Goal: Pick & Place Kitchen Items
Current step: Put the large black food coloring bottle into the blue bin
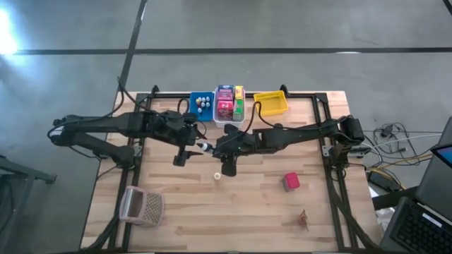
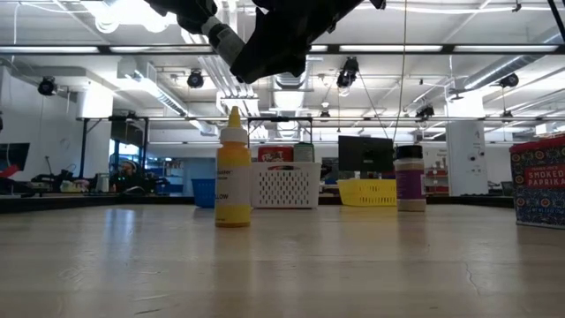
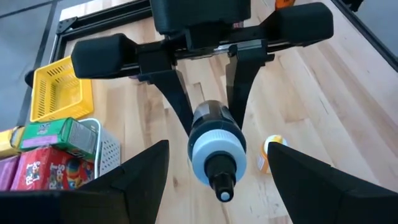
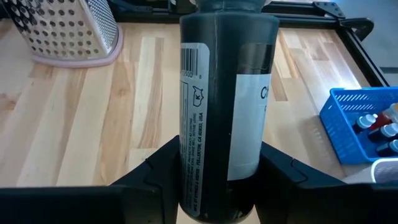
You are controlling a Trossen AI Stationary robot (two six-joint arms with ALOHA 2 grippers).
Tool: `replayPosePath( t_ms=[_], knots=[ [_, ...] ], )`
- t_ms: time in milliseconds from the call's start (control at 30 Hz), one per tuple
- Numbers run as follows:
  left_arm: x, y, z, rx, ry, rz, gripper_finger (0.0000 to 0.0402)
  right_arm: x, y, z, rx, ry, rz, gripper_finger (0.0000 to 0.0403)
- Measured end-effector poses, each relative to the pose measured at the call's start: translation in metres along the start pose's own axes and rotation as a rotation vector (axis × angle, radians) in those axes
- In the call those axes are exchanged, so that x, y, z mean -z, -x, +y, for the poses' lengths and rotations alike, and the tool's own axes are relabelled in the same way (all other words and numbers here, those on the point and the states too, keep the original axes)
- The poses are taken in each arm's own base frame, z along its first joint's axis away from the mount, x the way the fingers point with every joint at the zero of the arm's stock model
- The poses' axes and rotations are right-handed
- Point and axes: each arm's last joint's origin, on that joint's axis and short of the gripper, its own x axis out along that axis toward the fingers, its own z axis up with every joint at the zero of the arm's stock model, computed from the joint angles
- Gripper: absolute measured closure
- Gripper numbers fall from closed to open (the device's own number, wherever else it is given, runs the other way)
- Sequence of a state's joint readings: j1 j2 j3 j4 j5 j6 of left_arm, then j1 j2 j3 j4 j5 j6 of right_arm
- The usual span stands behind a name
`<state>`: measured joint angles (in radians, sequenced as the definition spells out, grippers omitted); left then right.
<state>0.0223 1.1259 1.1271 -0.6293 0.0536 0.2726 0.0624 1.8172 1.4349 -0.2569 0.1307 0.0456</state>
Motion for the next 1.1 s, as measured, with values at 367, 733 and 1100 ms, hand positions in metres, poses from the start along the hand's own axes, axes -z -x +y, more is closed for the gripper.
replayPosePath(
  t_ms=[367, 733, 1100],
  knots=[
    [0.000, -0.006, 0.000, 0.013, 0.014, 0.007, 0.0174, 0.000, 0.000, 0.000, 0.000, 0.000, -0.002, 0.0258],
    [0.002, -0.017, 0.000, 0.019, 0.014, 0.042, 0.0218, 0.000, 0.000, 0.000, -0.001, 0.003, -0.001, 0.0258],
    [-0.002, -0.004, 0.000, 0.011, 0.020, -0.001, 0.0220, 0.002, -0.001, 0.000, 0.002, 0.005, 0.015, 0.0258]
  ],
)
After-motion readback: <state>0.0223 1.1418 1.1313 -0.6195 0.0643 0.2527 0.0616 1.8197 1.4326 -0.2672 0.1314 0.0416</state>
